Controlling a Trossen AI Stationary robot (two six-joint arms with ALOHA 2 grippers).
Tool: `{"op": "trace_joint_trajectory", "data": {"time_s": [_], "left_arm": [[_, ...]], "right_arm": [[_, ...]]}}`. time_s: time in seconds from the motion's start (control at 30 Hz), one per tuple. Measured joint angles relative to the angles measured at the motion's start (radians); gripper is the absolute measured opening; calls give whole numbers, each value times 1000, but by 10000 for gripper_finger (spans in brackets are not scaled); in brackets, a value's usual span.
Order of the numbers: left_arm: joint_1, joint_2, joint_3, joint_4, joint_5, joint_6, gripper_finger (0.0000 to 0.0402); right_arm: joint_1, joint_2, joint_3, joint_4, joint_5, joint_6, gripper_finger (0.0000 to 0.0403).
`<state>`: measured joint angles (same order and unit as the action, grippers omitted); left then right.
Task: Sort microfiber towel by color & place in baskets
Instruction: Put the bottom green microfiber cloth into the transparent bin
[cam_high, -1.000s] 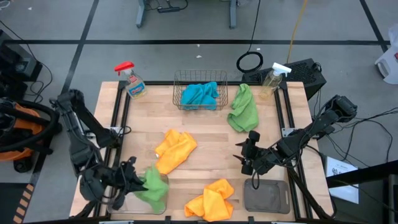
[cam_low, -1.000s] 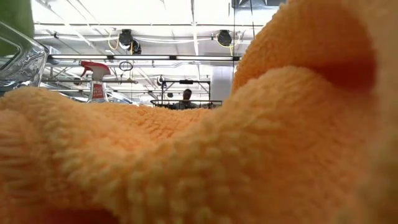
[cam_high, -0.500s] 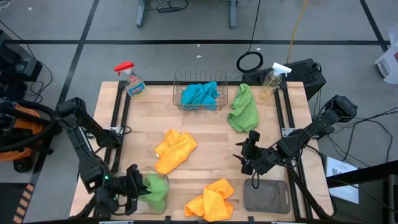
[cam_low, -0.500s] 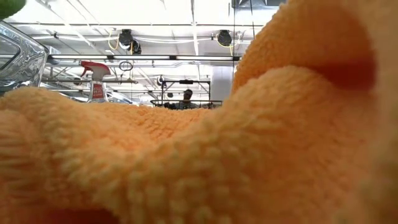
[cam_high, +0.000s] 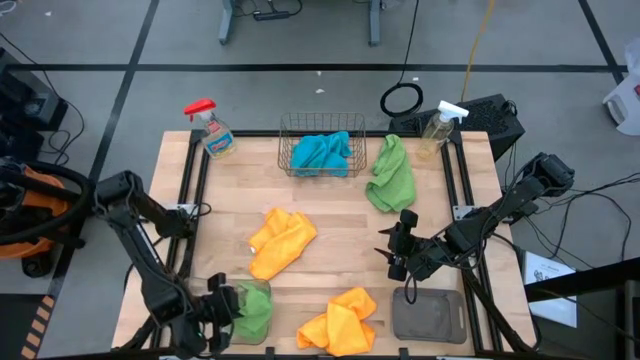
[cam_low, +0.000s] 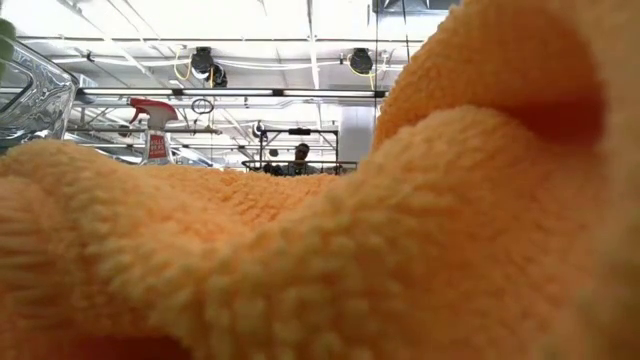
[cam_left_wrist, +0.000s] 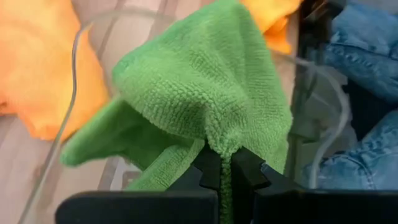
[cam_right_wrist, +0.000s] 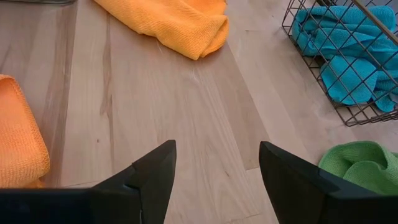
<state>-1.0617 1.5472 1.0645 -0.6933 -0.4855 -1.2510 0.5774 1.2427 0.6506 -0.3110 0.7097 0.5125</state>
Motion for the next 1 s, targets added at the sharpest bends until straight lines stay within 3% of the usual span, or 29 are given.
{"op": "trace_joint_trajectory", "data": {"time_s": [0.37, 0.57, 0.77, 1.0], "left_arm": [[38, 38, -49, -42, 84, -198, 11], [94, 38, -69, -38, 120, -209, 18], [150, 38, -124, 69, 223, -202, 70], [172, 35, -151, 82, 250, -204, 129]], "right_arm": [[0, 0, 0, 0, 0, 0, 221], [0, 0, 0, -1, -1, 0, 221], [0, 0, 0, -1, -1, 0, 221], [0, 0, 0, -7, -3, -1, 221]]}}
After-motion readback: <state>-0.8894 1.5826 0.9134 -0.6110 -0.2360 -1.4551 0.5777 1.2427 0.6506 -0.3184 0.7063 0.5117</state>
